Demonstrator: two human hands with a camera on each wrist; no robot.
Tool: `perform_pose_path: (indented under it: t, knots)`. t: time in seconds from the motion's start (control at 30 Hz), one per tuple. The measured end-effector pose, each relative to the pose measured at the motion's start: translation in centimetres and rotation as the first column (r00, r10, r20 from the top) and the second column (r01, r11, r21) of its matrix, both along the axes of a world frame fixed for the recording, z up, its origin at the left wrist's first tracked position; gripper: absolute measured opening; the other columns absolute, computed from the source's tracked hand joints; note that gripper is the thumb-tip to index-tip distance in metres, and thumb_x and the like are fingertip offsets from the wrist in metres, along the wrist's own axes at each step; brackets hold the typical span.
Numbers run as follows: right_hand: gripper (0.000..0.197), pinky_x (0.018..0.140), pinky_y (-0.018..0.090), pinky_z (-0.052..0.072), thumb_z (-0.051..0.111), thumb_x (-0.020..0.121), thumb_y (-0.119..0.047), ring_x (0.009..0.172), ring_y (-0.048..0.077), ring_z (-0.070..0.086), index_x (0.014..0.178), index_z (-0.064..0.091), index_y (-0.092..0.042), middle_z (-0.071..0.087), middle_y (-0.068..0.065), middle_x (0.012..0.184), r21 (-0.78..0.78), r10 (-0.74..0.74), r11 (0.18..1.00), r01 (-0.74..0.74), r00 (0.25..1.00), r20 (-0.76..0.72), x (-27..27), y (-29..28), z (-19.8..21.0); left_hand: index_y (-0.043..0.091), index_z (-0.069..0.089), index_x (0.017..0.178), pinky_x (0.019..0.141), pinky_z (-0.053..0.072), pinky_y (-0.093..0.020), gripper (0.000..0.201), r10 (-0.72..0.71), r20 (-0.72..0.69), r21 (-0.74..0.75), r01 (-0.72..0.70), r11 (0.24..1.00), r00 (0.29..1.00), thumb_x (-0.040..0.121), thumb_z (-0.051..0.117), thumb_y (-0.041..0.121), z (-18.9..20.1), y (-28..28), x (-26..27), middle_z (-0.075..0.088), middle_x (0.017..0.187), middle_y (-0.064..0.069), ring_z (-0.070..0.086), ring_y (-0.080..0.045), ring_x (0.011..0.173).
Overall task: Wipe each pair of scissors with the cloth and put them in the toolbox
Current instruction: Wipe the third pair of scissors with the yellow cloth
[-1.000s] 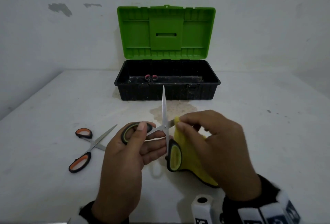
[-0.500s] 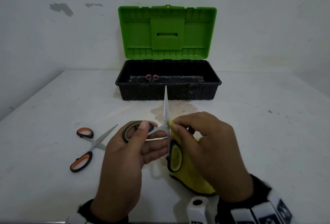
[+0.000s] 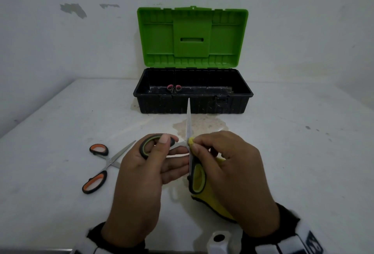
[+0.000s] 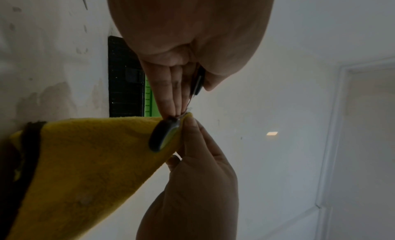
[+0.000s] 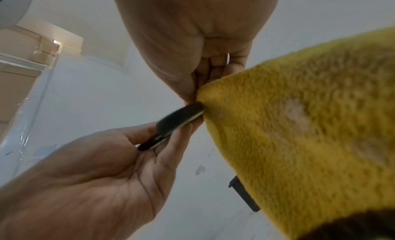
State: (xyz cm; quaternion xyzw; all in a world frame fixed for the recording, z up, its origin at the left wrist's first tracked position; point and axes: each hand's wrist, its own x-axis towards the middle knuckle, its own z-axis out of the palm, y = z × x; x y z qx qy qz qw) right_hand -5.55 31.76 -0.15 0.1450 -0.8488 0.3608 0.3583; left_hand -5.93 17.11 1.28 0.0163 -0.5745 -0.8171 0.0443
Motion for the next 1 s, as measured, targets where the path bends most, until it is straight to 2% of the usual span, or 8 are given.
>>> perform_pose_path:
  t: [0.2,0.37,0.47,0.57,0.67,0.77,0.9,1.0]
  knots:
    - [0.01,0.077,0.008,0.045,0.07,0.085,-0.025,0.078,-0.002,0.057,0.092,0.077,-0.02,0.069,-0.015,0.083,0.014,0.048,0.999,-0.049,0.997,0.054,0.9,0.0,0.6,0.006,0.068,0.084,0.049,0.053,-0.022,0.023,0.069,-0.03,-0.043,-0.07,0.997,0.997,0.081,0.064,0.029,-0.2,0.2,-0.2,0.072,0.064,-0.007,0.068,-0.014,0.053]
    - [0.006,0.071,0.005,0.042,0.071,0.083,-0.032,0.078,0.0,0.062,0.087,0.075,-0.03,0.067,-0.022,0.078,-0.065,0.078,0.995,-0.07,0.989,0.129,1.9,1.2,1.5,0.014,0.07,0.077,0.059,0.055,-0.026,0.02,0.097,-0.015,0.015,-0.097,0.995,0.995,0.071,0.07,0.033,-0.8,0.2,-0.7,0.072,0.07,-0.005,0.068,-0.015,0.065]
    - [0.007,0.067,0.003,0.042,0.077,0.081,-0.026,0.079,-0.001,0.061,0.083,0.074,-0.032,0.068,-0.02,0.08,-0.121,0.094,0.99,-0.073,0.979,0.18,2.4,2.0,1.6,0.011,0.067,0.08,0.062,0.059,-0.025,0.018,0.054,0.018,0.174,-0.057,0.983,0.998,0.072,0.068,0.027,-0.6,0.2,-1.0,0.073,0.071,-0.005,0.072,-0.016,0.069]
    - [0.014,0.066,0.004,0.042,0.079,0.079,-0.02,0.078,-0.002,0.061,0.078,0.073,-0.033,0.069,-0.019,0.078,-0.143,0.098,0.988,-0.067,0.97,0.223,2.6,2.3,1.6,0.014,0.064,0.079,0.058,0.058,-0.024,0.02,0.058,0.065,0.268,-0.074,0.961,0.996,0.074,0.063,0.033,-0.2,0.4,-0.8,0.068,0.063,0.003,0.072,-0.013,0.064]
    - [0.012,0.066,0.005,0.043,0.076,0.08,-0.023,0.078,-0.002,0.061,0.076,0.073,-0.034,0.069,-0.02,0.077,-0.134,0.085,0.99,-0.049,0.957,0.279,2.6,2.7,1.4,0.017,0.064,0.083,0.06,0.054,-0.03,0.031,0.138,0.101,0.175,-0.154,0.972,0.985,0.085,0.054,0.047,-0.1,0.6,-0.8,0.063,0.061,0.005,0.069,-0.016,0.058]
    - [0.012,0.063,0.008,0.045,0.076,0.08,-0.025,0.073,-0.001,0.062,0.072,0.073,-0.034,0.07,-0.021,0.074,-0.121,0.051,0.993,-0.007,0.93,0.365,2.1,4.0,1.2,0.013,0.062,0.085,0.059,0.054,-0.034,0.04,0.166,0.129,0.127,-0.182,0.975,0.978,0.098,0.044,0.047,0.4,0.5,-0.6,0.055,0.059,0.003,0.064,-0.02,0.051]
    - [0.015,0.06,0.01,0.046,0.076,0.082,-0.021,0.07,0.001,0.065,0.072,0.073,-0.031,0.07,-0.02,0.071,-0.132,-0.077,0.982,0.134,0.927,0.367,0.7,7.0,1.0,0.006,0.061,0.092,0.051,0.054,-0.031,0.042,0.111,0.145,0.05,-0.12,0.992,0.983,0.102,0.04,0.041,1.1,0.1,-0.4,0.05,0.054,0.001,0.06,-0.021,0.045]
    - [0.015,0.061,0.013,0.048,0.075,0.084,-0.02,0.073,0.004,0.065,0.074,0.072,-0.031,0.07,-0.02,0.075,-0.134,-0.127,0.975,0.176,0.943,0.309,0.0,8.0,1.8,0.006,0.063,0.095,0.056,0.052,-0.035,0.034,0.009,0.159,0.036,-0.015,0.999,0.987,0.102,0.044,0.034,1.4,0.0,-0.4,0.052,0.06,-0.003,0.06,-0.024,0.047]
